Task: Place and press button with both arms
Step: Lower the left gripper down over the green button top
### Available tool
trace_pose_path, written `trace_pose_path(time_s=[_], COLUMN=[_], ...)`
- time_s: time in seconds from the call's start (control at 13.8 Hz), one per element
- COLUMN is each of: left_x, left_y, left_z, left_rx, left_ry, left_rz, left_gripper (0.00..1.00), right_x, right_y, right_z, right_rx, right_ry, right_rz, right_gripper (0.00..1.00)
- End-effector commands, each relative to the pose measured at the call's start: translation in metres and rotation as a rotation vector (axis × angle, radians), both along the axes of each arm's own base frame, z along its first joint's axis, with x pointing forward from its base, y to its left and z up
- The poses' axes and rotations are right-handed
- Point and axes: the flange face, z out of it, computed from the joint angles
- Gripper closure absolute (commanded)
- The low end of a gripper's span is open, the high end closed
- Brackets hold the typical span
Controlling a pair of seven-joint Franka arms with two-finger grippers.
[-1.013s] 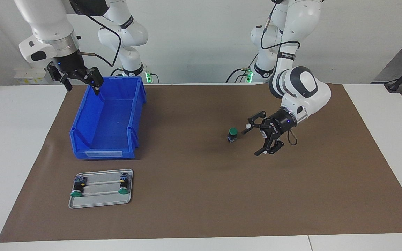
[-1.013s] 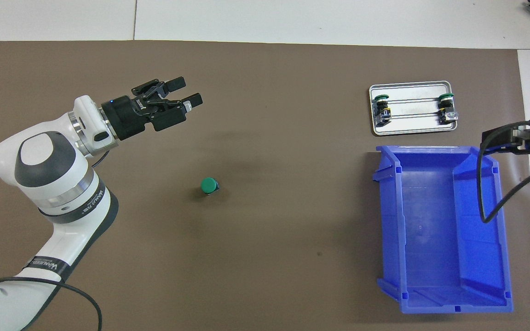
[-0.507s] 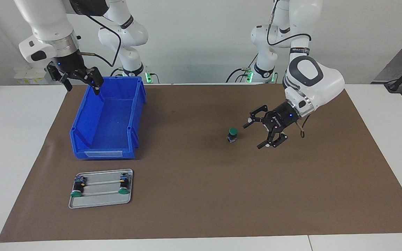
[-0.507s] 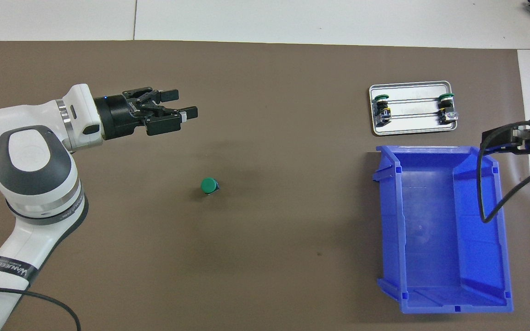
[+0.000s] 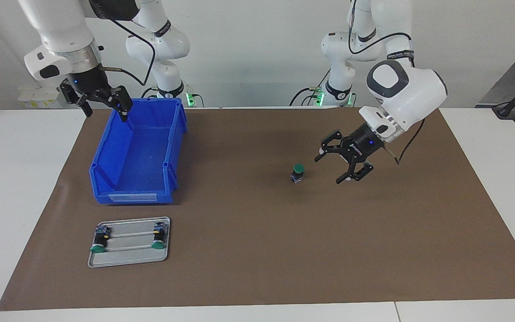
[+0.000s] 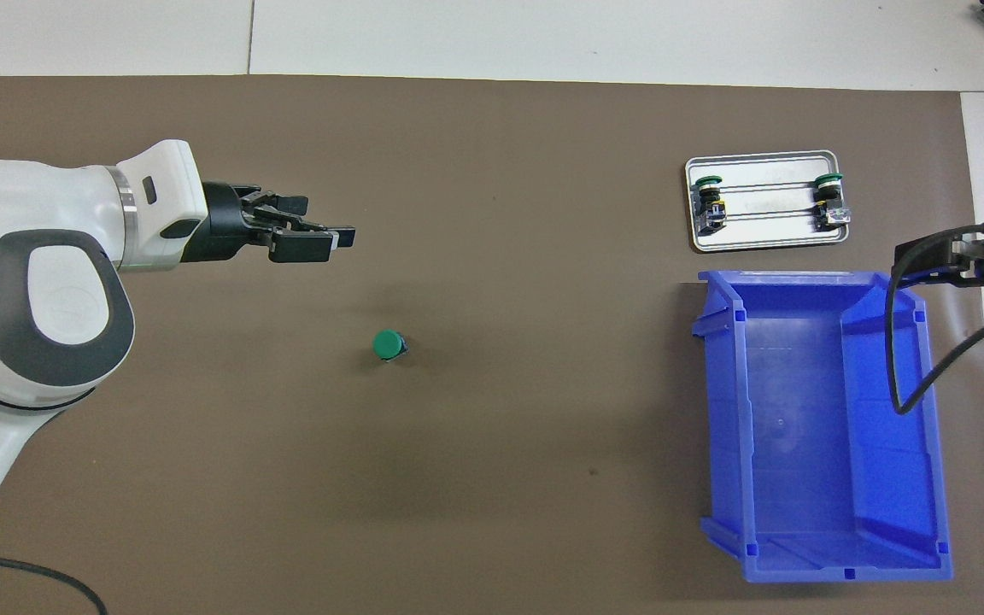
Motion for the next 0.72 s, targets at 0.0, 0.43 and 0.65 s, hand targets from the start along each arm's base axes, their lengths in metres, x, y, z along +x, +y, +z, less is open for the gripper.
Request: trace_pose_path(time_s=[0.0, 0.43, 0.65], left_x=[-0.010, -0.044, -0.047], left_y=[-0.016, -0.030, -0.031], left_z=[0.016, 0.017, 0.013], left_rx=[0.134, 0.308, 0.308], left_ry=[0.035, 0.194, 0.210], left_rz=[0.010, -0.015, 0.010], left_gripper=[0.04, 0.01, 0.01], right_x=[-0.007, -0.007, -0.007], right_y=[-0.002, -0.002, -0.002], right_z=[0.001, 0.002, 0.002], right_rx=[0.001, 0.001, 0.001], right_ry=[-0.004, -0.006, -0.006], right_rz=[0.026, 0.026, 0.026], right_gripper=[0.00, 0.00, 0.00])
